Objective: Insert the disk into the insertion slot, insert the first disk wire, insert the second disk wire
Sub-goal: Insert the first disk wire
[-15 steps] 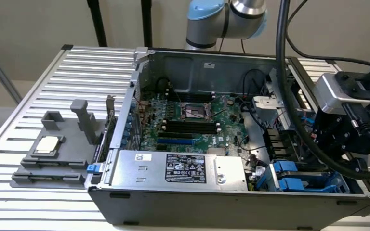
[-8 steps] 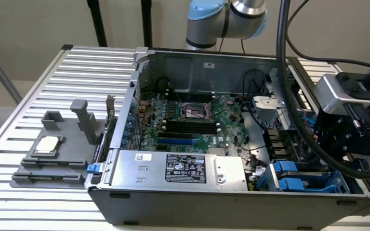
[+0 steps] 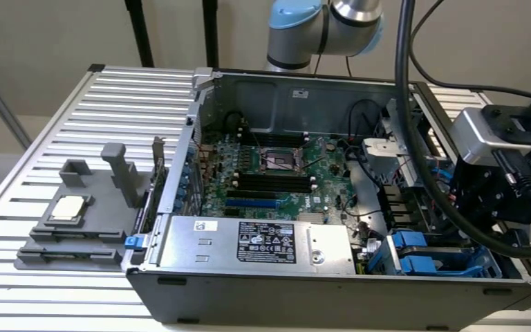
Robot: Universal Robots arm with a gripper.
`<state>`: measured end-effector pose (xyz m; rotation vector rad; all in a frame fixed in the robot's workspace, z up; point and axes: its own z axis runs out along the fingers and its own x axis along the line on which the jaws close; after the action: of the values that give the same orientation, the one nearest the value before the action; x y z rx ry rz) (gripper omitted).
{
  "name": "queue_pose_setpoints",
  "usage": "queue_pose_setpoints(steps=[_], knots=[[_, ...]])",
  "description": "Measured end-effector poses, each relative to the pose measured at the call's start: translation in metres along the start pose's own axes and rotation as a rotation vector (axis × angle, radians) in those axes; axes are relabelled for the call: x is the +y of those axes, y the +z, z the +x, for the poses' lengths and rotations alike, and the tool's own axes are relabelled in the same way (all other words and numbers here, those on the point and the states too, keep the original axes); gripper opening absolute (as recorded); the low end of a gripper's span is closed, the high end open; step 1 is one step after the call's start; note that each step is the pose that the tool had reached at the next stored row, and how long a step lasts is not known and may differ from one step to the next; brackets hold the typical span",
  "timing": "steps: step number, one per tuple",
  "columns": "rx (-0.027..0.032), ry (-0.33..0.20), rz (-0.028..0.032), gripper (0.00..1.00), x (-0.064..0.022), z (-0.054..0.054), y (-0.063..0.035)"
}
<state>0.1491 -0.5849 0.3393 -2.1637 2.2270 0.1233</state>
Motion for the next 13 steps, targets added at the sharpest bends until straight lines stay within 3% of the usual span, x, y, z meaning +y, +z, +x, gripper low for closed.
queue_pose_setpoints(steps=[7, 13], knots=[[0.0083, 0.0, 0.0002, 0.17, 0.0, 0.0, -0.0004], [0.0099, 0.0, 0.0003, 0.17, 0.0, 0.0, -0.0002]])
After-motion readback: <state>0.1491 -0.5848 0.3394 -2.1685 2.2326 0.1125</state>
